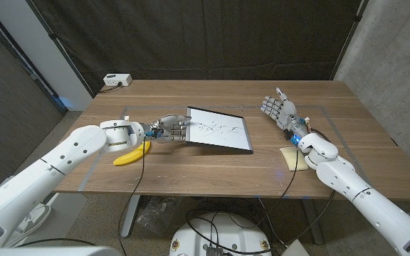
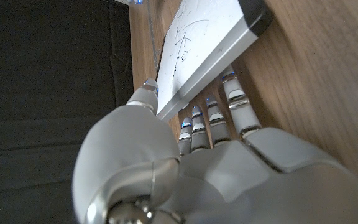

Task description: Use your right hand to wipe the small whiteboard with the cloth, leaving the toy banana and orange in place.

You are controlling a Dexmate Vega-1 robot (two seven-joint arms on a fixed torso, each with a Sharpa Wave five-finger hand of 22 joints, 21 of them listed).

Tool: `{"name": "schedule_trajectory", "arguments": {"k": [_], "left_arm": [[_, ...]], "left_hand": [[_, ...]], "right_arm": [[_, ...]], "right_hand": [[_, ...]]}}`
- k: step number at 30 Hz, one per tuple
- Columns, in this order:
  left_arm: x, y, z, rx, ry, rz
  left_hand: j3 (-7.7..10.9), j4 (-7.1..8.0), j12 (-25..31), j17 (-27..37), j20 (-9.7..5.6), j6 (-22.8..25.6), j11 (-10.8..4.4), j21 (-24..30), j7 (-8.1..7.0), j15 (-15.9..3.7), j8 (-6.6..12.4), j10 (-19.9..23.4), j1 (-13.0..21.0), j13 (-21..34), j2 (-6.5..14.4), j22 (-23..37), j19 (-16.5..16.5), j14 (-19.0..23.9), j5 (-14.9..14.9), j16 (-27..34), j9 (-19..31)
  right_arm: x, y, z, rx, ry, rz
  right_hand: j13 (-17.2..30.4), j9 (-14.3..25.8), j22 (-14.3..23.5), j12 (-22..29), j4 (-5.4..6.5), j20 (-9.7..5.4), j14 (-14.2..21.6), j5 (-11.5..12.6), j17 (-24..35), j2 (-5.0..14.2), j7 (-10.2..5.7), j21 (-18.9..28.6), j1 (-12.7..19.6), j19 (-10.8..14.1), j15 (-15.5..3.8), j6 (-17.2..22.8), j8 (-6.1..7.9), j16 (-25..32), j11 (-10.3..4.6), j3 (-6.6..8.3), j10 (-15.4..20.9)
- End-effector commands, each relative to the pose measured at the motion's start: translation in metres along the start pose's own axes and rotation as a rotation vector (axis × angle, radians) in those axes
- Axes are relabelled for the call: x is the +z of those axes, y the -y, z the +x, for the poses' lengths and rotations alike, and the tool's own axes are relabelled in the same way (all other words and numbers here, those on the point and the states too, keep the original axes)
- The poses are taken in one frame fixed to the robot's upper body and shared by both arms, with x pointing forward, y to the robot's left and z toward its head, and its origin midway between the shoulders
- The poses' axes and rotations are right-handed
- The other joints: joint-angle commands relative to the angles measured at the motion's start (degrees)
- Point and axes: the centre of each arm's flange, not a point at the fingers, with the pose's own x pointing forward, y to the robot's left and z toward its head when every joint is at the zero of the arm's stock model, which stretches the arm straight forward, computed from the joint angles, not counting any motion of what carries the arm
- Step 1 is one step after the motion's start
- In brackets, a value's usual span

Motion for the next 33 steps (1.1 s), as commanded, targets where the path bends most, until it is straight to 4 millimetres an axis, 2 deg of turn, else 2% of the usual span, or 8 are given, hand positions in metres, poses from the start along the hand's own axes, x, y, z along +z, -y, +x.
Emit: {"name": "schedule_trajectory", "arguments": {"k": [1, 4, 10, 14, 19, 33], "left_arm": [[0.001, 0.002, 0.005, 0.002, -0.002, 0.013], [0.001, 0.003, 0.007, -0.008, 0.0, 0.011], [0.002, 0.003, 0.009, -0.014, 0.011, 0.012], [0.001, 0.004, 0.012, -0.011, 0.013, 0.018], [0.002, 0.007, 0.015, -0.017, 0.014, 0.023], [0.003, 0.01, 0.017, -0.023, 0.018, 0.027]], "left_hand": [[0.95, 0.05, 0.03, 0.26, -0.04, 1.1, -0.1, -0.33, 4.21, -0.06, 0.36, 0.77, 1.03, 0.15, -0.19, 0.23, 0.85, 1.13, 0.16, 0.38, 0.17], [1.33, 0.22, 0.13, 0.29, -0.01, 1.37, -0.21, -0.33, 4.22, -0.21, 0.39, 1.22, 1.2, 0.16, -0.23, 0.23, 1.17, 1.3, 0.09, 0.37, 0.19], [2.05, 0.84, 0.19, 0.4, 0.02, 1.94, 0.5, -0.34, 4.25, -0.29, 0.48, 1.78, 1.19, 0.19, -0.09, 0.23, 1.81, 2.3, -0.1, 0.65, 0.25], [3.81, 1.5, 0.39, 0.51, -0.22, 3.3, 0.75, 0.04, 4.29, -0.12, 0.72, 3.18, 1.83, 0.25, -0.02, 0.24, 3.96, 4.11, -0.37, 0.98, 0.38], [4.66, 1.63, 0.44, 0.53, -0.49, 4.11, 0.73, 0.22, 4.28, -0.19, 0.89, 3.78, 2.26, 0.27, -0.16, 0.19, 5.05, 4.93, -0.48, 1.07, 0.45], [5.76, 1.82, 0.34, 0.59, -0.68, 4.65, 0.68, 0.24, 4.28, -0.65, 0.86, 4.25, 2.73, 0.31, -0.33, 0.13, 6.15, 5.45, -0.63, 0.95, 0.53]], "right_arm": [[-0.001, 0.002, -0.001, 0.003, -0.005, 0.0], [-0.002, 0.002, -0.001, 0.003, -0.007, 0.001], [-0.003, 0.002, -0.001, 0.007, -0.011, -0.007], [-0.002, 0.003, -0.002, 0.01, -0.013, -0.011], [-0.002, 0.003, -0.002, 0.011, -0.012, -0.011], [-0.001, 0.003, -0.003, 0.018, -0.008, -0.007]], "right_hand": [[0.17, 0.28, 0.13, 0.16, -0.08, 0.1, 0.35, 0.01, 0.24, -0.02, 0.25, -0.03, 0.72, 0.52, 0.15, 0.56, -0.08, 0.0, 0.14, 0.1, 0.38], [0.17, 0.28, 0.14, 0.26, -0.07, 0.14, 0.59, 0.0, 0.24, -0.02, 0.19, -0.01, 0.72, 0.67, 0.17, 0.64, -0.06, 0.06, 0.23, 0.08, 0.68], [0.18, 0.29, 0.14, 0.4, -0.07, 0.18, 0.97, 0.01, 0.24, 0.01, 0.18, 0.09, 0.75, 1.02, 0.16, 0.89, 0.02, 0.16, 0.18, 0.09, 1.14], [0.18, 0.29, 0.14, 0.4, -0.06, 0.02, 1.05, 0.01, 0.25, 0.02, 0.14, 0.13, 0.75, 1.21, 0.09, 1.04, 0.06, 0.15, 0.19, 0.08, 1.21], [0.18, 0.29, 0.14, 0.43, -0.04, -0.09, 1.24, 0.0, 0.26, 0.01, 0.14, 0.13, 0.71, 1.33, -0.05, 1.14, 0.08, 0.17, 0.13, 0.04, 1.39], [0.19, 0.29, 0.14, 0.43, -0.02, -0.11, 1.33, 0.0, 0.27, 0.04, 0.07, 0.08, 0.72, 1.47, -0.05, 1.4, 0.11, 0.08, 0.16, 0.01, 1.63]]}}
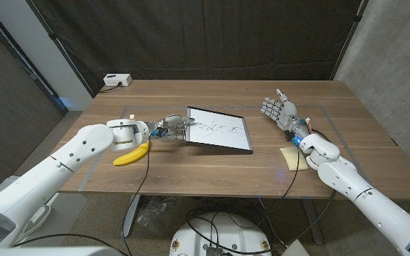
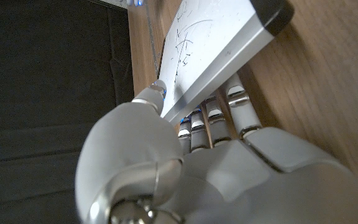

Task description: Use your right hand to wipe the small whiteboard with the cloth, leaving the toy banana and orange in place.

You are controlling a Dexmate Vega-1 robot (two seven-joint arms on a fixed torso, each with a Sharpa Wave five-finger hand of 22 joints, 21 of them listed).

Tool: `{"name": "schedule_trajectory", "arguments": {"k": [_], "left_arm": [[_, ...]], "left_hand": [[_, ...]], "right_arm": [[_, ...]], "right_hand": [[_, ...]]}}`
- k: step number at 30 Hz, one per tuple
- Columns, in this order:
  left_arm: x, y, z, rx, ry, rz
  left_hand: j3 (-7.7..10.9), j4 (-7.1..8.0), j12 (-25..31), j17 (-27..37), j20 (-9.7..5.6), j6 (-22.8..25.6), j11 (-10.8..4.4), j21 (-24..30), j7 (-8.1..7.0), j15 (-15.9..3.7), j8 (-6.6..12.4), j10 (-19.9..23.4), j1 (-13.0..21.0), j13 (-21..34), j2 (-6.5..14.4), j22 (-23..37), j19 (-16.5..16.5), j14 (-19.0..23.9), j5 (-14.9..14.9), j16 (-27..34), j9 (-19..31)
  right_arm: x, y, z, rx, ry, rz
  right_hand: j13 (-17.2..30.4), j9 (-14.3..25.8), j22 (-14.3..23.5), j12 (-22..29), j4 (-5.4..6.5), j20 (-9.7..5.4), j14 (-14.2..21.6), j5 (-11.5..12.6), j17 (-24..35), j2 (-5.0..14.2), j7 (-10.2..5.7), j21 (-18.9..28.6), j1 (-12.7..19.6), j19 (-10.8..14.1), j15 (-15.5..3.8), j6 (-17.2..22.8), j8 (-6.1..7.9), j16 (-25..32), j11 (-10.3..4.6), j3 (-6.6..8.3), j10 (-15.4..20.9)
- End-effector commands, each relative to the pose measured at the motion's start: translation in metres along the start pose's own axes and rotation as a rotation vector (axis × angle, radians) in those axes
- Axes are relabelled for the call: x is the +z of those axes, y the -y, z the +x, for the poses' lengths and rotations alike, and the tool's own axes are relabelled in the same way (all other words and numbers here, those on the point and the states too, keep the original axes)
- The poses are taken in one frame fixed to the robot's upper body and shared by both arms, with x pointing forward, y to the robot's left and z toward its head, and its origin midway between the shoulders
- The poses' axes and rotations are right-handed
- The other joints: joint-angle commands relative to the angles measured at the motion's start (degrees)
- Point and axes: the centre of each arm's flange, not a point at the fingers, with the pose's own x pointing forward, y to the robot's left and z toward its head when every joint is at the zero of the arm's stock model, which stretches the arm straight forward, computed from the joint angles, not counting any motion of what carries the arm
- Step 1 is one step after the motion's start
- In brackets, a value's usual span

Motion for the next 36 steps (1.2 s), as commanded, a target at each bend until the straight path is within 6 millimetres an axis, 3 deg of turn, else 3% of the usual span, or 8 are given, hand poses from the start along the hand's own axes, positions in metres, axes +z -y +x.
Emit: {"name": "schedule_trajectory", "arguments": {"k": [1, 36], "left_arm": [[0.0, 0.003, 0.004, -0.003, 0.002, 0.002], [-0.007, 0.005, 0.019, -0.001, -0.031, -0.017]], "left_hand": [[0.64, 0.19, 0.33, 0.32, 0.06, 0.48, 0.12, 0.23, 3.98, -0.19, 0.19, 0.44, -0.36, 0.32, -0.08, 0.13, 0.74, 0.35, -0.14, 0.27, 0.27], [3.57, 0.37, 0.64, 0.43, -0.59, 2.65, -0.12, -0.24, 3.89, -0.89, 0.48, 2.94, 1.21, 0.38, 0.0, 0.14, 1.74, 2.75, -0.14, 0.53, 0.43]], "right_arm": [[0.001, 0.0, -0.001, 0.005, 0.002, 0.001], [-0.002, 0.001, -0.005, -0.004, -0.002, 0.006]], "right_hand": [[0.19, 0.29, 0.14, 0.43, -0.02, -0.01, 0.4, 0.0, 0.27, 0.04, 0.07, 0.08, 0.72, 0.16, 0.07, 0.62, 0.12, 0.08, -0.1, 0.01, 0.63], [0.21, 0.3, 0.15, 0.33, 0.01, 0.14, 0.63, 0.0, 0.29, 0.01, 0.04, -0.09, 0.7, 0.29, 0.11, 0.71, 0.01, -0.05, -0.12, -0.11, 0.93]]}}
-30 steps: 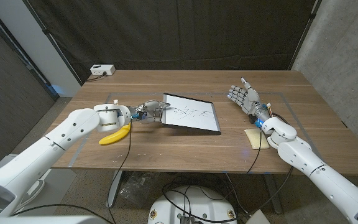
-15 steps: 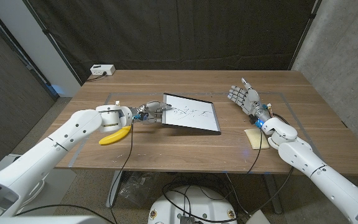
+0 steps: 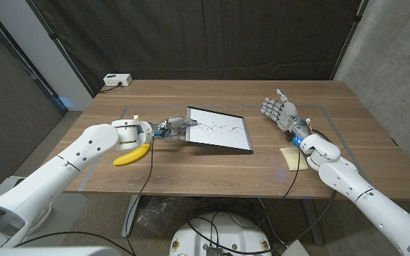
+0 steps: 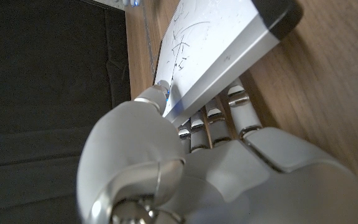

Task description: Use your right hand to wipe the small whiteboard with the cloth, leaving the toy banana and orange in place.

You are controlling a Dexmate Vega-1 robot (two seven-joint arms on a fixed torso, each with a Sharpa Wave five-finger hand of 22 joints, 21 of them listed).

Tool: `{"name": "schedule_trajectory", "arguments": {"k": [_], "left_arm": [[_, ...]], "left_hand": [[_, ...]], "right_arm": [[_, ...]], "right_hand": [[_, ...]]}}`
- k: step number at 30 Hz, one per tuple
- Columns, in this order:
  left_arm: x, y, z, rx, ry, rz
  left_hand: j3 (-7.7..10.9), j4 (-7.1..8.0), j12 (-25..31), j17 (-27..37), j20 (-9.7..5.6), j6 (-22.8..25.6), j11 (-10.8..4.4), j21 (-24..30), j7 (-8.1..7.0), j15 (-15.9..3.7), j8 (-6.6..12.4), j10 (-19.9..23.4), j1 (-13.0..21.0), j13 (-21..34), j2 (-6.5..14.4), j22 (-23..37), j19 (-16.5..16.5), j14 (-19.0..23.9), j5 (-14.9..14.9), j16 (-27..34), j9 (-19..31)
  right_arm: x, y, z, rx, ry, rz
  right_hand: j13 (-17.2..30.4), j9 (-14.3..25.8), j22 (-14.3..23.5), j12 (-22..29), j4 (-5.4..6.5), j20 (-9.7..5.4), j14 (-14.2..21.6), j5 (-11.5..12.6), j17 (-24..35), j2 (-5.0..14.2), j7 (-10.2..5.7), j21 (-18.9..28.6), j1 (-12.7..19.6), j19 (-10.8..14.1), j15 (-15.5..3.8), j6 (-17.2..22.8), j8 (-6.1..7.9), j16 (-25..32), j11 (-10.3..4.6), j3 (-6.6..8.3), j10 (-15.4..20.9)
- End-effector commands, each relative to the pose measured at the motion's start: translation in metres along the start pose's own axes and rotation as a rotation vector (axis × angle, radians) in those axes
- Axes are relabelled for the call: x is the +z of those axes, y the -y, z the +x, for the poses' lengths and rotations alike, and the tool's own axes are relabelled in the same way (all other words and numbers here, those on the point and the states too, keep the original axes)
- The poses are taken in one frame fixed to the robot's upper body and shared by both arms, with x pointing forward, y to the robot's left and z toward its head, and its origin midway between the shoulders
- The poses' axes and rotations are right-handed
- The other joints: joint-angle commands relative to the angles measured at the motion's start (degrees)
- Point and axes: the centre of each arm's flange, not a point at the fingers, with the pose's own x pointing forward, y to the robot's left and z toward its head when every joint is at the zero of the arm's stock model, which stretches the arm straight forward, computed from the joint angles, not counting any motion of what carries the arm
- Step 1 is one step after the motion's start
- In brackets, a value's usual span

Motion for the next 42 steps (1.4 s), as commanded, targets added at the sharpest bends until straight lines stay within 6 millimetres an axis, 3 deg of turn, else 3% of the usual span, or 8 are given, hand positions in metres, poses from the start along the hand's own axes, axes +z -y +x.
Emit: {"name": "schedule_trajectory", "arguments": {"k": [1, 4, 9, 16, 23, 36, 42], "left_arm": [[-0.002, 0.002, 0.007, 0.007, -0.008, -0.011], [-0.001, 0.003, 0.008, 0.018, -0.008, -0.014], [-0.001, 0.005, 0.01, 0.025, -0.003, -0.026], [0.004, 0.01, 0.013, 0.037, 0.015, -0.037], [0.005, 0.012, 0.012, 0.059, 0.025, -0.046], [0.011, 0.014, 0.005, 0.099, 0.064, -0.054], [0.01, 0.012, 0.006, 0.075, 0.113, -0.075]], "left_hand": [[1.27, -0.15, 0.66, 0.17, -0.74, 1.34, 0.0, -0.22, 3.66, -0.07, 0.55, 1.42, 0.7, 0.11, -0.27, 0.15, 1.15, 1.5, -0.12, 0.56, 0.18], [2.63, -0.33, 0.83, 0.14, -2.03, 2.43, -0.04, -0.22, 3.64, -0.44, 0.7, 2.64, 1.67, 0.11, -0.18, 0.17, 1.76, 3.04, 0.02, 0.81, 0.18], [5.43, -0.96, 1.15, -0.13, -5.73, 5.33, 0.32, -0.04, 3.73, -1.4, 1.01, 5.78, 3.76, -0.01, -0.63, 0.1, 3.72, 7.12, 0.25, 1.16, 0.08], [8.11, -0.97, 1.74, -0.29, -7.69, 9.69, -0.73, 0.54, 3.61, -2.97, 1.57, 10.64, 5.18, -0.15, -0.54, 0.13, 6.7, 11.59, 0.38, 1.23, -0.03], [10.99, 0.2, 1.95, -0.39, -8.5, 15.06, -1.11, 1.42, 3.55, -4.4, 2.2, 15.37, 5.53, -0.24, -0.26, 0.16, 10.18, 16.8, 0.46, 1.37, -0.08], [12.7, 0.94, 1.76, -0.54, -9.34, 16.79, -1.02, 1.83, 3.61, -5.8, 1.91, 17.61, 5.42, -0.26, -0.47, 0.1, 12.13, 20.22, 0.3, 1.47, -0.07], [13.11, 1.09, 1.8, -0.59, -9.54, 17.5, -0.98, 1.81, 3.6, -6.02, 1.95, 18.4, 5.35, -0.26, -0.54, 0.08, 12.35, 20.84, 0.29, 1.38, -0.06]], "right_arm": [[-0.002, 0.001, -0.003, -0.006, -0.001, 0.002], [-0.002, 0.002, -0.005, -0.007, 0.0, 0.003], [-0.001, 0.003, -0.007, -0.012, 0.004, 0.004], [0.0, 0.004, -0.009, -0.015, 0.01, 0.007], [0.004, 0.001, -0.012, -0.021, 0.04, -0.008], [0.018, -0.001, -0.027, -0.033, 0.14, -0.102], [0.033, 0.001, -0.039, -0.034, 0.207, -0.178]], "right_hand": [[0.21, 0.3, 0.15, 0.34, 0.01, 0.15, 0.44, 0.0, 0.29, 0.0, 0.04, -0.11, 0.7, 0.29, 0.32, 0.73, 0.01, -0.06, 0.17, -0.11, 0.78], [0.21, 0.3, 0.15, 0.33, 0.01, 0.18, 0.4, 0.0, 0.29, 0.0, 0.03, -0.13, 0.7, 0.29, 0.29, 0.74, 0.0, -0.09, 0.22, -0.12, 0.8], [0.22, 0.3, 0.15, 0.29, 0.01, 0.18, 0.46, 0.0, 0.29, 0.01, 0.04, -0.16, 0.7, 0.29, 0.24, 0.78, 0.0, -0.09, 0.21, -0.13, 0.77], [0.22, 0.3, 0.15, 0.27, 0.01, 0.2, 0.5, 0.0, 0.29, 0.0, 0.02, -0.17, 0.7, 0.35, 0.32, 0.79, -0.02, -0.11, 0.08, -0.16, 0.82], [0.22, 0.3, 0.15, 0.31, 0.01, 0.24, 0.71, 0.0, 0.29, 0.0, 0.01, -0.18, 0.71, 0.44, 0.28, 0.91, 0.01, -0.06, 0.04, -0.18, 1.03], [0.22, 0.29, 0.14, 0.84, -0.56, -0.61, 2.81, 0.07, 0.16, 0.66, -0.88, 0.39, 2.11, 2.73, -1.13, 3.11, 0.63, 0.31, -1.85, 0.43, 3.07], [0.1, 0.24, 0.13, 1.54, -1.58, -1.11, 7.33, -0.09, -0.01, 1.03, -2.1, 1.38, 4.69, 6.74, -3.83, 5.9, 1.12, 1.01, -3.81, 1.32, 6.32]]}}
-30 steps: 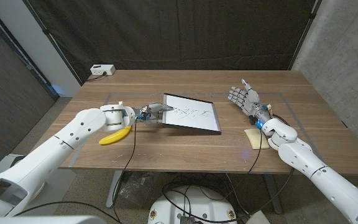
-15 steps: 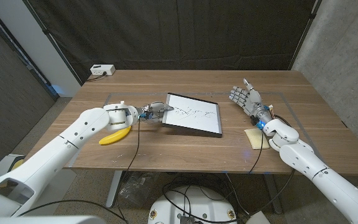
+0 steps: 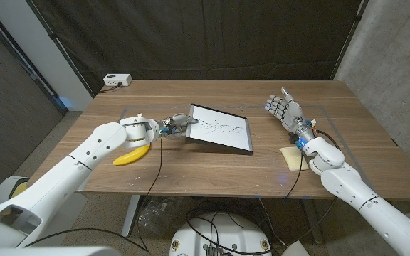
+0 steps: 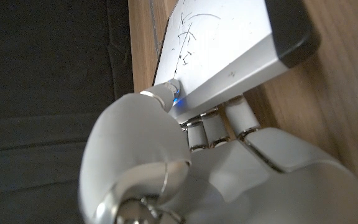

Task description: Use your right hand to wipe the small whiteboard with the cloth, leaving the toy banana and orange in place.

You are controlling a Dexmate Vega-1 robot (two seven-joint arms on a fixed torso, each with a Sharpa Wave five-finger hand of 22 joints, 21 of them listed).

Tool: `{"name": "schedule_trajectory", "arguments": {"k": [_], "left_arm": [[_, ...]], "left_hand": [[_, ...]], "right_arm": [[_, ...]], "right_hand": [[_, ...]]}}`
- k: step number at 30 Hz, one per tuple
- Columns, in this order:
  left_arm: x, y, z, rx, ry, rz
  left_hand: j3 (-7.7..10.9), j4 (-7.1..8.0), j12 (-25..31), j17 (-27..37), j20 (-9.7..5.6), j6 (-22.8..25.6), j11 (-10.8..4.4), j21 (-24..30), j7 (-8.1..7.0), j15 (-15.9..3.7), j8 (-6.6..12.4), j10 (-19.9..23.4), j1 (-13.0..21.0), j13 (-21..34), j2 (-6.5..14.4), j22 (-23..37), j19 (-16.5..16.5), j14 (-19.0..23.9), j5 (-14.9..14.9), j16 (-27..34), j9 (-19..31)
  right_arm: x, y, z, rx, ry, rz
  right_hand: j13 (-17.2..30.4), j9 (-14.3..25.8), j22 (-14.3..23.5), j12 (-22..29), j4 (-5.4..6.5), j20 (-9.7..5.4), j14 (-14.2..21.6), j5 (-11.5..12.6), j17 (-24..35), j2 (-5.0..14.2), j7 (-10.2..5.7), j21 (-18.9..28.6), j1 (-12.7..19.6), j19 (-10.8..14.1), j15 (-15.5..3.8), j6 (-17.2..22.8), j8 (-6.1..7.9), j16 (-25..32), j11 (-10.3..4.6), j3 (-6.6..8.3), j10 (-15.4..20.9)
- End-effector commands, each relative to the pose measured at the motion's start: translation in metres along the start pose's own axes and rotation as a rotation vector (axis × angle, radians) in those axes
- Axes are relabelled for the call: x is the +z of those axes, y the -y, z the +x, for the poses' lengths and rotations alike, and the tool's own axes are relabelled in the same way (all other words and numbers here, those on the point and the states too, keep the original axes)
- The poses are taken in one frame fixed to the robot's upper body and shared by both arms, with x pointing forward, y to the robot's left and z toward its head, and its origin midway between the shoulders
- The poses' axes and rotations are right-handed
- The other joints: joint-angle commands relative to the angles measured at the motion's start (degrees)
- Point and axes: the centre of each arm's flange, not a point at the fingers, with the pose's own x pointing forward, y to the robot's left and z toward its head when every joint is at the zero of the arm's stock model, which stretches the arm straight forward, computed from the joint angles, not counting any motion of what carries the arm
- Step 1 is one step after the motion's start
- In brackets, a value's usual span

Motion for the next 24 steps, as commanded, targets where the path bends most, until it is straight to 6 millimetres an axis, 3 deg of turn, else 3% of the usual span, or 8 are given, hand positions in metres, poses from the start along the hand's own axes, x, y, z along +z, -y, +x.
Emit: {"name": "schedule_trajectory", "arguments": {"k": [1, 5, 10, 16, 21, 22, 24], "left_arm": [[0.001, -0.001, 0.0, -0.023, 0.074, -0.038], [0.0, 0.0, 0.003, -0.061, 0.1, -0.048], [-0.001, 0.001, 0.005, -0.077, 0.105, -0.048], [-0.004, 0.001, 0.007, -0.083, 0.112, -0.049], [-0.008, -0.001, 0.009, -0.092, 0.128, -0.047], [-0.009, -0.001, 0.01, -0.092, 0.132, -0.049], [-0.01, -0.002, 0.01, -0.092, 0.137, -0.053]], "left_hand": [[0.61, 0.1, 0.19, 0.11, -0.12, 0.95, -0.19, 0.46, 2.29, -0.22, 0.1, 0.9, 0.15, 0.16, -0.17, 0.05, 0.48, 0.79, 0.03, 0.15, 0.1], [0.98, 0.28, 0.09, 0.08, -0.77, 1.37, -0.76, 0.52, 2.26, -0.63, 0.03, 1.3, 0.06, 0.18, -0.23, 0.05, 0.88, 1.2, -0.02, -0.01, 0.12], [1.35, 0.48, 0.09, 0.05, -1.21, 1.6, -1.2, 0.54, 2.22, -0.96, -0.14, 2.05, -0.08, 0.2, -0.32, 0.04, 1.21, 1.83, -0.1, -0.11, 0.13], [1.64, 0.68, 0.01, 0.04, -1.5, 1.93, -1.68, 0.57, 2.21, -1.31, -0.22, 2.46, -0.24, 0.22, -0.39, 0.03, 1.55, 2.36, -0.17, -0.19, 0.14], [1.9, 0.86, -0.04, 0.03, -1.63, 2.24, -2.39, 0.45, 2.17, -1.64, -0.3, 2.87, -0.39, 0.24, -0.43, 0.03, 1.46, 2.49, -0.22, -0.41, 0.16], [1.98, 0.92, -0.06, 0.02, -1.63, 2.29, -2.6, 0.41, 2.16, -1.72, -0.33, 2.97, -0.44, 0.25, -0.43, 0.03, 1.43, 2.63, -0.23, -0.42, 0.16], [2.08, 0.99, 0.01, 0.02, -1.69, 2.37, -2.83, 0.39, 2.15, -1.77, -0.37, 3.35, -0.5, 0.26, -0.44, 0.03, 1.45, 2.71, -0.25, -0.49, 0.17]], "right_arm": [[0.023, 0.003, -0.016, -0.001, 0.102, -0.113], [0.031, 0.008, -0.022, 0.008, 0.107, -0.154], [0.038, 0.013, -0.029, 0.033, 0.087, -0.221], [0.052, 0.015, -0.039, 0.052, 0.093, -0.335], [0.059, 0.017, -0.047, 0.051, 0.108, -0.391], [0.06, 0.017, -0.048, 0.046, 0.106, -0.395], [0.06, 0.018, -0.051, 0.048, 0.11, -0.413]], "right_hand": [[0.08, 0.24, 0.14, 0.62, -0.71, -0.1, 3.48, -0.1, 0.05, -0.13, -0.72, 0.89, 1.83, 3.01, -1.53, 2.15, 0.53, 0.81, -1.02, 0.43, 2.26], [0.01, 0.24, 0.14, 0.67, -1.01, -0.49, 5.53, -0.16, -0.01, -0.22, -1.23, 1.34, 2.87, 4.91, -2.37, 2.98, 0.54, 0.98, -1.69, 0.69, 3.22], [-0.02, 0.24, 0.15, 0.62, -1.2, -0.71, 6.22, -0.13, -0.04, -0.1, -1.64, 1.37, 3.66, 5.44, -2.54, 3.33, 0.49, 0.87, -2.17, 0.97, 3.61], [-0.01, 0.28, 0.16, 0.44, -1.61, -0.81, 6.8, 0.01, -0.05, 0.34, -4.28, 1.18, 5.71, 5.88, -2.56, 4.05, 0.44, 0.42, -4.04, 1.76, 4.06], [-0.01, 0.31, 0.16, 0.56, -1.98, -1.13, 7.39, 0.16, -0.05, 0.59, -5.48, 1.12, 7.6, 6.42, -3.18, 4.69, 0.47, 0.22, -5.22, 2.43, 5.02], [-0.01, 0.33, 0.16, 0.48, -2.1, -1.21, 7.66, 0.2, -0.05, 0.54, -5.63, 1.1, 8.41, 6.72, -3.25, 4.81, 0.41, 0.14, -6.07, 2.65, 5.13], [-0.02, 0.34, 0.16, 0.53, -2.19, -1.18, 7.95, 0.23, -0.06, 0.52, -5.86, 1.19, 9.11, 7.19, -3.24, 5.06, 0.43, 0.11, -6.0, 2.85, 5.52]]}}
